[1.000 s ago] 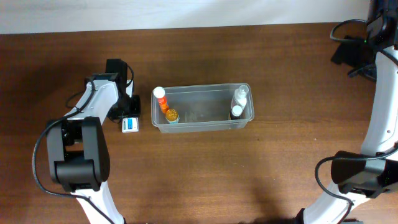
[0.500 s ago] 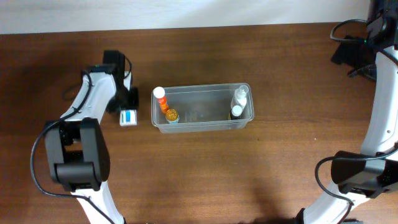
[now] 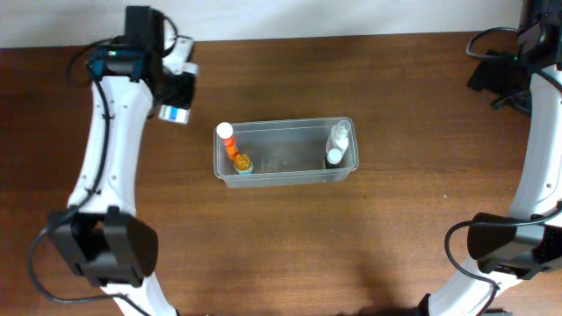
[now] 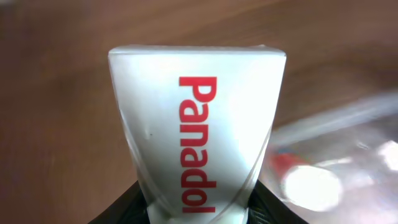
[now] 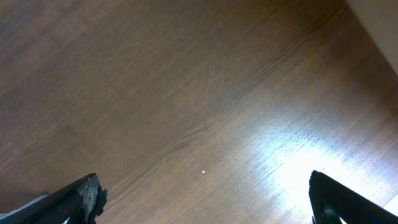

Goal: Pack container
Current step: 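Lift the Panadol box and carry it right over the container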

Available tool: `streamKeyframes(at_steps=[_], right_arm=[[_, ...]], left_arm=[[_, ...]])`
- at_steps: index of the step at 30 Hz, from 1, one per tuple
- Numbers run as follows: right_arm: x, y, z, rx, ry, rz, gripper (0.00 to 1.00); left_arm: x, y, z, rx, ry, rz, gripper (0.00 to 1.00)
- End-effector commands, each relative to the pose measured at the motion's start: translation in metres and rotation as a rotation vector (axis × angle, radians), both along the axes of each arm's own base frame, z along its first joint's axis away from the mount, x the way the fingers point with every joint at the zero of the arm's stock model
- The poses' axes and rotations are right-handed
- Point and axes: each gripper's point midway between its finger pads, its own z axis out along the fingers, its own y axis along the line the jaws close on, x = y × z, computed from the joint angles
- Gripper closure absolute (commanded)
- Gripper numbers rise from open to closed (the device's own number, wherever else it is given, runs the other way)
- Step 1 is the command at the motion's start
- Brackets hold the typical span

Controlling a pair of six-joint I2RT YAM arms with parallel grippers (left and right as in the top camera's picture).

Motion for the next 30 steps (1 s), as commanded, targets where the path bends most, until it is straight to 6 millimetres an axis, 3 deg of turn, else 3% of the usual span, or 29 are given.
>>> streamKeyframes(at_steps=[1,6,9,13,18,21,25,30], right_arm=[[-0.002,-0.004,0.005,-0.018,-0.009,-0.01,0.02],[-0.002,-0.004,0.005,-0.018,-0.009,-0.01,0.02],[-0.002,-0.004,0.005,-0.018,-0.009,-0.01,0.02],[-0.002,-0.004,0.005,-0.018,-0.009,-0.01,0.02],[-0.002,-0.004,0.005,-0.018,-0.009,-0.01,0.02],[-0.002,-0.004,0.005,-0.018,-0.009,-0.01,0.02],[-0.002,-0.004,0.005,-0.018,-0.009,-0.01,0.02],[-0.002,-0.004,0.005,-0.018,-0.009,-0.01,0.02]], left_arm=[[-0.021,-0.07,0.039,0.013,-0.091,-0.348,0.57],[-0.051,-0.14,0.039,0.076,-0.099,-0.612,0.57],[-0.067,-0.169,0.037,0.153,-0.105,-0.716,0.56],[-0.074,-0.182,0.036,0.257,-0.121,-0.758,0.56],[-0.076,-0.187,0.029,0.257,-0.101,-0.771,0.56],[-0.074,-0.187,0.018,0.254,-0.072,-0.775,0.56],[-0.074,-0.195,0.001,0.227,-0.029,-0.801,0.49],[-0.077,-0.2,-0.028,0.218,0.055,-0.851,0.5]])
